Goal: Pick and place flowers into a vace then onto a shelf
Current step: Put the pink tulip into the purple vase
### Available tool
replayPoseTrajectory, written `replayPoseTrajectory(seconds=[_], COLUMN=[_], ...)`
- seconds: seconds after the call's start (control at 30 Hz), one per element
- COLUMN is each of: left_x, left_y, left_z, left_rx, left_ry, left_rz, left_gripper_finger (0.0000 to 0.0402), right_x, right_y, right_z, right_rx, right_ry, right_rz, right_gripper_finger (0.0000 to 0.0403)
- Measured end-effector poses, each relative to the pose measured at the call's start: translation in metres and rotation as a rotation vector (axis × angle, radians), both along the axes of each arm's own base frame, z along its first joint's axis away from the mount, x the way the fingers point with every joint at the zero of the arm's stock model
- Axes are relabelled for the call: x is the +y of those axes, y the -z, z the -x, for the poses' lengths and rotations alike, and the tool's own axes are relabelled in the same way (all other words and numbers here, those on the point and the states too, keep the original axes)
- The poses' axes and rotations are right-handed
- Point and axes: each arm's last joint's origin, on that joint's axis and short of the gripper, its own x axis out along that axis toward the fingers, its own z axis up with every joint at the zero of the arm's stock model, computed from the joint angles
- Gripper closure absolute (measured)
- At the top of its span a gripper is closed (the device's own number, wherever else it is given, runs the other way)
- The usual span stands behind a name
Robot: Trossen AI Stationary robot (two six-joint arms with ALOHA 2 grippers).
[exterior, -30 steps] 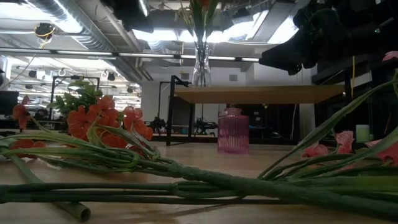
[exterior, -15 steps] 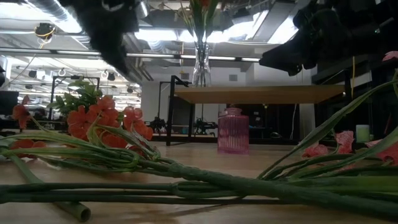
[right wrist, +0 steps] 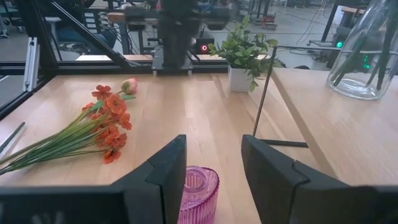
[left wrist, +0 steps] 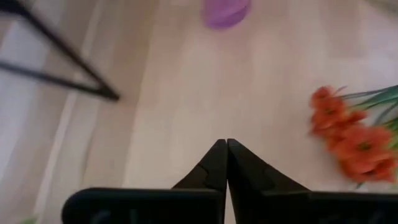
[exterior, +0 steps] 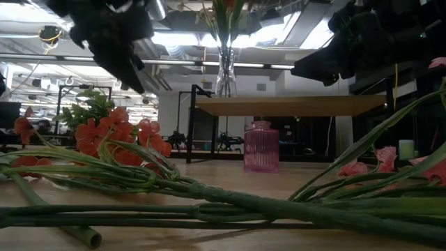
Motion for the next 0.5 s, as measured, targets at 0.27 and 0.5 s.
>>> replayPoseTrajectory(seconds=[0.27, 0.5], left_x=[-0.044, -0.081], left_y=[-0.011, -0.012], left_z=[0.001, 0.004], left_rx=[-0.030, -0.006], left_ry=[-0.003, 0.043], left_rz=[-0.058, -0.013], left_gripper_finger=[0.0401, 0.0401], right_x=[0.000, 0.006], right_y=[0.000, 0.001], right_z=[0.000, 0.000], right_rx=[0.002, 0.005], right_ry=[-0.002, -0.059], right_rz=[-0.026, -0.030], right_gripper_finger=[0.0246, 0.0246])
